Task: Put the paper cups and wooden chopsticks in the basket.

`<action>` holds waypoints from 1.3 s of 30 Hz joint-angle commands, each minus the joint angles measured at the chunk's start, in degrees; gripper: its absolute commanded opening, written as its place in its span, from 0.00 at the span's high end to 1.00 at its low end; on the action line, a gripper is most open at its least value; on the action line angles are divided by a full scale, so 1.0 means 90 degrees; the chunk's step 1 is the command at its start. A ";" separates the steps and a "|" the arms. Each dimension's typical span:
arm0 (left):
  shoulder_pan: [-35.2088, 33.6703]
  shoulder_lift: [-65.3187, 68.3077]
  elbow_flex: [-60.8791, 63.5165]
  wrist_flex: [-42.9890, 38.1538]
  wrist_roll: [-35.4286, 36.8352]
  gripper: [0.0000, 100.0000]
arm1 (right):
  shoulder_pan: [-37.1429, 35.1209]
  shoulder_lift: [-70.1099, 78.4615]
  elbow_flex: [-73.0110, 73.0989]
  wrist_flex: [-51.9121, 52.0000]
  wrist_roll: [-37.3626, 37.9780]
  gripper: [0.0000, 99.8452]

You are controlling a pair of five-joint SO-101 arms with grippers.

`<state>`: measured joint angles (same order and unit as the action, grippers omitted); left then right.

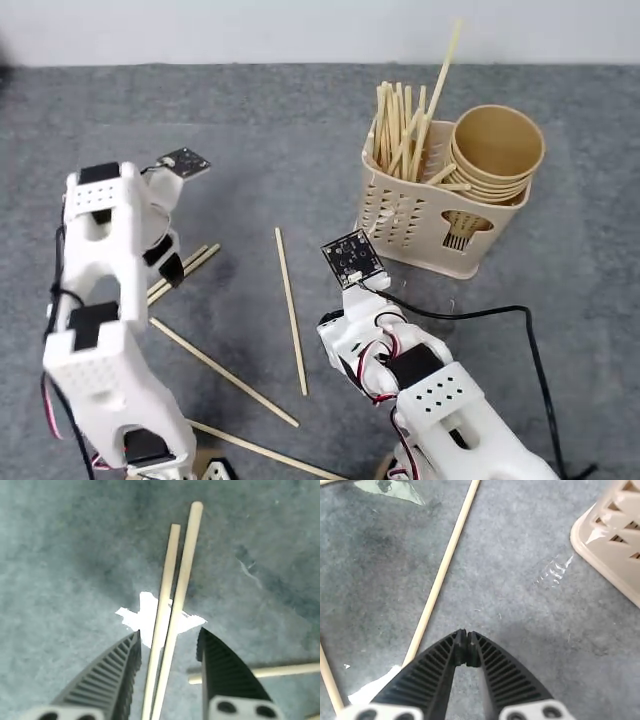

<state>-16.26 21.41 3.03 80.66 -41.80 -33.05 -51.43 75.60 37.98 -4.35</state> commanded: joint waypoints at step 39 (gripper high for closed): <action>0.0078 0.0459 -0.1675 0.1192 -0.0879 0.99 | -0.0044 -0.0034 -0.0039 -0.0073 0.0078 0.99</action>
<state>-16.09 31.87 -11.21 89.10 -50.24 -33.05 -51.43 75.60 37.98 -4.35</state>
